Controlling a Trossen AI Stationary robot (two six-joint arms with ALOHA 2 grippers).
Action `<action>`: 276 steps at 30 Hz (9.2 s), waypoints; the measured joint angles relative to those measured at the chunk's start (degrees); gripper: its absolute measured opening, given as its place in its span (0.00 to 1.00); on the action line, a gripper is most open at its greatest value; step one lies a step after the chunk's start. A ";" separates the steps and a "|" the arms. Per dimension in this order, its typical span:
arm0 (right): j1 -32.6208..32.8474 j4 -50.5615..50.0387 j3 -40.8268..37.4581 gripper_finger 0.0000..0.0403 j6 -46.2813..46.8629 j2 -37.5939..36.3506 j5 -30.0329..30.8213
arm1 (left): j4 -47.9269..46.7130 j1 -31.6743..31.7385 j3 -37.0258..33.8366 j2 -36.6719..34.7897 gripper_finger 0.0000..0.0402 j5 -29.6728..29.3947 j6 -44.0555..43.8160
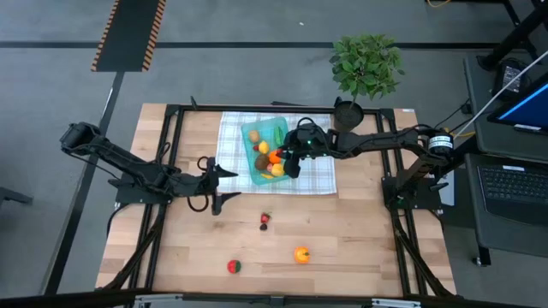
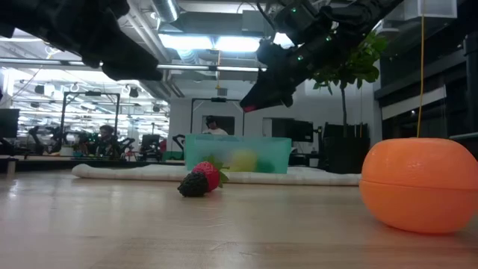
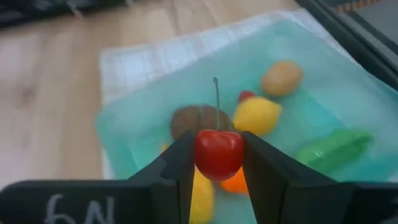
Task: Pick and placing Produce into tupperware
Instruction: Put the red cherry into the blue bin, then put the top red strawberry into the blue bin
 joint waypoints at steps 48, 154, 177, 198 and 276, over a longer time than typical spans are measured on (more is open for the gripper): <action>-0.85 -1.83 -0.17 0.32 -3.14 7.74 3.09 | -0.76 0.00 0.00 0.00 0.72 0.02 0.26; 30.21 41.60 -48.37 0.47 -2.18 -35.06 17.95 | -47.04 -5.26 52.50 54.23 0.72 -0.38 -53.68; 30.18 41.51 -48.37 0.47 -3.45 -35.06 17.82 | -41.53 -5.12 52.33 55.19 0.72 1.18 -53.55; 30.18 41.08 -48.37 0.47 -3.28 -35.04 17.84 | -40.87 -4.62 52.31 62.31 0.72 1.18 -57.11; 30.18 38.56 -48.35 0.47 -3.02 -35.06 17.83 | -42.47 -19.45 34.00 29.72 0.33 -20.18 -47.18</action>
